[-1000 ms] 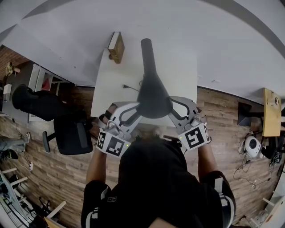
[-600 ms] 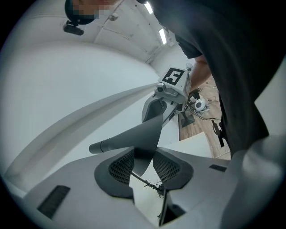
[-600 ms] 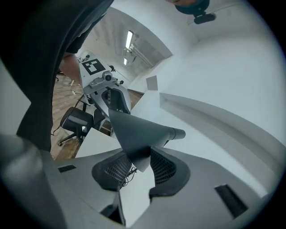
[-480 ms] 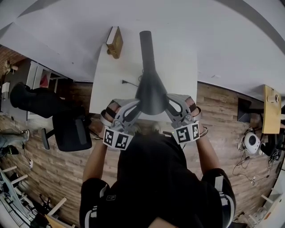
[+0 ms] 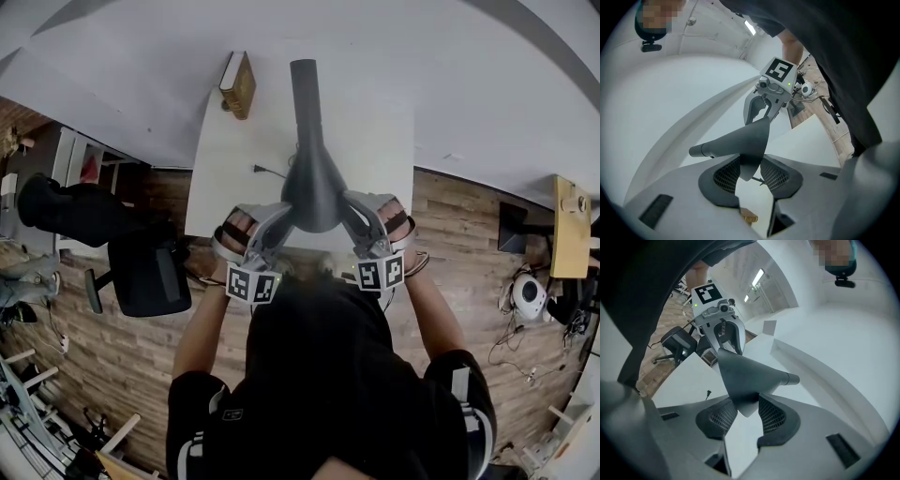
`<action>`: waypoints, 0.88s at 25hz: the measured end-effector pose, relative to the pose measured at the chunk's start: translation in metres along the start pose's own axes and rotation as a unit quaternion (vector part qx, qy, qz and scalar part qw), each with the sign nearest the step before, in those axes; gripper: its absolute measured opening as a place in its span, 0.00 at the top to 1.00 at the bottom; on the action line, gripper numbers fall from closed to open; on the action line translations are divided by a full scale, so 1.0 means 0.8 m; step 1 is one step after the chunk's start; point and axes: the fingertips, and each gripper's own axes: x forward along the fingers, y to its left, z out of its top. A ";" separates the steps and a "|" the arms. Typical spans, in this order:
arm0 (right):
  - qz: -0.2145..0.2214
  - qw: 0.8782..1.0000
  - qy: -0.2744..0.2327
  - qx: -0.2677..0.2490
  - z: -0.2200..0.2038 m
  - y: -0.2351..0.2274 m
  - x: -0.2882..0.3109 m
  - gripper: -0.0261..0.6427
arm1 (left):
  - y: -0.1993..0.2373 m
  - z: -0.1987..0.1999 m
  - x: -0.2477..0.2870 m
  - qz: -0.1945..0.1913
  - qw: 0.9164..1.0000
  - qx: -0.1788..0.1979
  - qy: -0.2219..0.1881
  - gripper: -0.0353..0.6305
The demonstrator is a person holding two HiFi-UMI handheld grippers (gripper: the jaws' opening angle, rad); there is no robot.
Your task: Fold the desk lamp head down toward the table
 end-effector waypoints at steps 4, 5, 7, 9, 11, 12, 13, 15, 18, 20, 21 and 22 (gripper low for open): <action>-0.016 0.999 0.003 -0.033 -0.012 0.008 0.008 0.74 | -0.008 -0.011 0.011 0.018 0.999 0.029 0.016 0.74; -0.018 0.999 0.006 -0.041 -0.014 0.009 0.010 0.73 | -0.010 -0.014 0.013 0.022 0.999 0.037 0.019 0.74; -0.023 0.998 0.009 -0.056 -0.017 0.013 0.014 0.73 | -0.013 -0.019 0.016 0.031 0.998 0.052 0.025 0.74; -0.029 0.997 0.013 -0.068 -0.021 0.016 0.017 0.73 | -0.016 -0.023 0.018 0.038 0.997 0.064 0.030 0.74; -0.034 0.996 0.017 -0.078 -0.025 0.019 0.020 0.73 | -0.019 -0.027 0.022 0.045 0.996 0.071 0.033 0.74; -0.036 0.996 0.019 -0.082 -0.028 0.020 0.021 0.73 | -0.020 -0.029 0.025 0.048 0.996 0.073 0.034 0.74; -0.039 0.995 0.022 -0.086 -0.030 0.022 0.023 0.73 | -0.021 -0.031 0.027 0.051 0.995 0.077 0.035 0.74; -0.043 0.994 0.025 -0.094 -0.035 0.025 0.028 0.72 | -0.024 -0.037 0.031 0.055 0.994 0.083 0.038 0.74; -0.049 0.993 0.027 -0.108 -0.040 0.029 0.035 0.72 | -0.027 -0.045 0.036 0.060 0.993 0.089 0.041 0.74; -0.053 0.992 0.029 -0.115 -0.044 0.031 0.039 0.72 | -0.029 -0.048 0.040 0.063 0.993 0.091 0.044 0.74; -0.055 0.991 0.030 -0.119 -0.046 0.032 0.040 0.72 | -0.030 -0.050 0.042 0.063 0.993 0.094 0.046 0.74; -0.057 0.990 0.031 -0.123 -0.049 0.033 0.041 0.72 | -0.032 -0.052 0.044 0.063 0.992 0.097 0.049 0.74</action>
